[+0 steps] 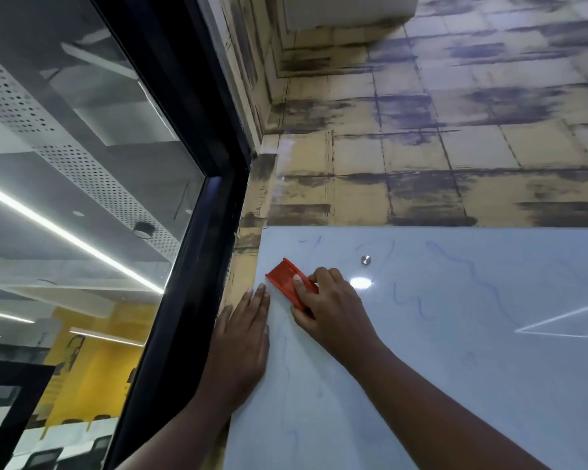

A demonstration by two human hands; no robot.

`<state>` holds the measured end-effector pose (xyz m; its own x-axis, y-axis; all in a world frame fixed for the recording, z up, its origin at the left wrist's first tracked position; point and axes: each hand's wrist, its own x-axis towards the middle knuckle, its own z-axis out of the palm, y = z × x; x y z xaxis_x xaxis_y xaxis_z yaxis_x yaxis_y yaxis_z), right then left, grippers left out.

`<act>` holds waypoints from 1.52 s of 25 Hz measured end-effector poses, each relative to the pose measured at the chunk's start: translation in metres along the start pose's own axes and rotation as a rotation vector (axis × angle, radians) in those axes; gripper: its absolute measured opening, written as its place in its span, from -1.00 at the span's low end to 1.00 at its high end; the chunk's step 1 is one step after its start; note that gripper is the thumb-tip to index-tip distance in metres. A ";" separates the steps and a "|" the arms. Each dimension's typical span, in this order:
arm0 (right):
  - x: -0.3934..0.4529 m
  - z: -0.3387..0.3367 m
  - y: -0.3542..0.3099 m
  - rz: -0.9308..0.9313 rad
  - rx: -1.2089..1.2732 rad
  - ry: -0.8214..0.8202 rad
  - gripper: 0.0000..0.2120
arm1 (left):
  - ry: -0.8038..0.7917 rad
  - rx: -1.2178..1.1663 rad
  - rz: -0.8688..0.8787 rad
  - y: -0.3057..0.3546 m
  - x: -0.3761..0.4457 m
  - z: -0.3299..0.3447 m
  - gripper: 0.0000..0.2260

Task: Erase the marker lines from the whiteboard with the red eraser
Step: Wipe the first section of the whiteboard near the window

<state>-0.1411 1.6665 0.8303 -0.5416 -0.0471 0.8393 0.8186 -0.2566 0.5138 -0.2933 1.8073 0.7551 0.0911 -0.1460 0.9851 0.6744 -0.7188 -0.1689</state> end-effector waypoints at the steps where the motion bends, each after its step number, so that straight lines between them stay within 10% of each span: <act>1: 0.005 0.003 0.000 0.010 -0.012 0.006 -0.58 | 0.029 -0.050 -0.015 -0.001 -0.002 0.005 -0.49; 14: 0.039 0.012 0.000 0.592 -0.253 0.160 -0.55 | 0.154 -0.197 -0.018 -0.004 -0.008 0.013 -0.50; 25: -0.021 -0.008 -0.029 0.176 -0.121 0.065 -0.57 | 0.155 -0.183 -0.066 -0.009 -0.034 0.010 -0.51; 38: -0.041 -0.032 -0.003 0.443 -0.064 0.065 -0.55 | 0.126 -0.194 -0.048 -0.007 -0.057 0.001 -0.51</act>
<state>-0.1275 1.6388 0.7890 -0.1546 -0.2263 0.9617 0.9618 -0.2573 0.0941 -0.3025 1.8216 0.6998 -0.0380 -0.1831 0.9824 0.5216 -0.8421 -0.1368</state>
